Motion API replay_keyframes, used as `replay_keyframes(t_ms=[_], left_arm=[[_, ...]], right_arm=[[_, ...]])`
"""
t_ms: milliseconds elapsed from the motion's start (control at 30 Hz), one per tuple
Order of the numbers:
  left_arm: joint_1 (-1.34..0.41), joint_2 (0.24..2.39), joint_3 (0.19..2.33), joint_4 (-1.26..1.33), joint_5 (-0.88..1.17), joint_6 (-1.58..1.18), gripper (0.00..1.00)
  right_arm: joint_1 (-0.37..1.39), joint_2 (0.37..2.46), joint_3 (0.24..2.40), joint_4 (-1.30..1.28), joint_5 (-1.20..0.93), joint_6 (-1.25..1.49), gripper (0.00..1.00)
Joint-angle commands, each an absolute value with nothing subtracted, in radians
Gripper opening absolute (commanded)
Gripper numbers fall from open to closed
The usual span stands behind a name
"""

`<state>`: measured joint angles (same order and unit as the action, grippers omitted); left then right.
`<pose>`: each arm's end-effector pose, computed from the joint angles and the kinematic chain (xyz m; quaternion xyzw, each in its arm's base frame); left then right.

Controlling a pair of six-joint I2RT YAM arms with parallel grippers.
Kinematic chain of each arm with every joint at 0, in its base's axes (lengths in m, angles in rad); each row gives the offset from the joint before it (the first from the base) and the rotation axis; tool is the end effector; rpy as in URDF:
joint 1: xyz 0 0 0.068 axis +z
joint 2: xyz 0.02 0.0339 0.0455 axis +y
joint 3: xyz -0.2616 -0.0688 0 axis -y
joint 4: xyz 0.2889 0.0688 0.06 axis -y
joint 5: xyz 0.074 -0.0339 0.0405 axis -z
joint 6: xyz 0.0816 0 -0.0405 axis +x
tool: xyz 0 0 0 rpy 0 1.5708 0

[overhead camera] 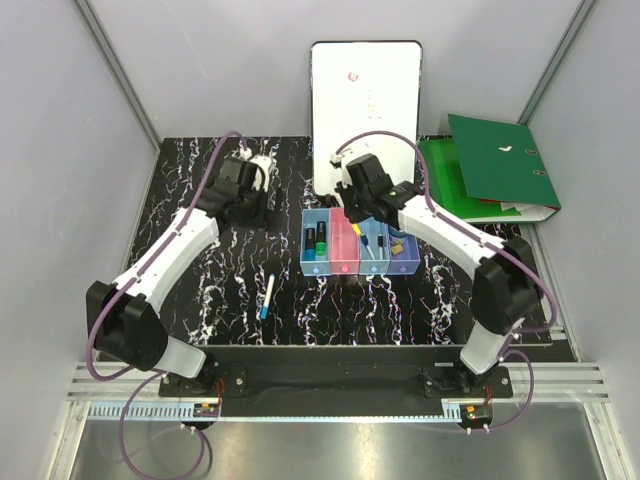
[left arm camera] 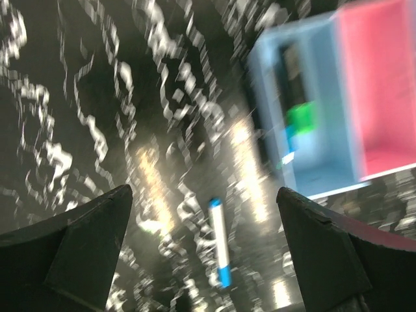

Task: Sort the stationery into containers
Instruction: Place the pen in the storage box.

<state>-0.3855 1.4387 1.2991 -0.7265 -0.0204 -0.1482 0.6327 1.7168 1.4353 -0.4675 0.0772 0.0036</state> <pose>0.3535 -0.1416 0.2735 0.1076 0.9323 -0.0818 0.3354 0.3795 0.2705 0.2439 -0.2688 0.8759 0.0913 0.3902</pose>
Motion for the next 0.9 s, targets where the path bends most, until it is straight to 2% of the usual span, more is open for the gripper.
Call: replay_keyframes(t_ms=[0,200,867], left_arm=[[-0.380,1.399,1.213,-0.687,-0.106,-0.058,0.99],[-0.374,1.365,1.161,-0.655,-0.114,-0.017,0.99],[-0.373,1.373,1.126,-0.638,-0.074,-0.034,0.99]], right_arm=[[0.640,1.804,1.538,-0.477,-0.030,0.150,0.00],[0.638,1.885,1.554,-0.477,-0.048,0.205,0.00],[0.611,1.853,1.425,-0.448,-0.048,0.198,0.00]])
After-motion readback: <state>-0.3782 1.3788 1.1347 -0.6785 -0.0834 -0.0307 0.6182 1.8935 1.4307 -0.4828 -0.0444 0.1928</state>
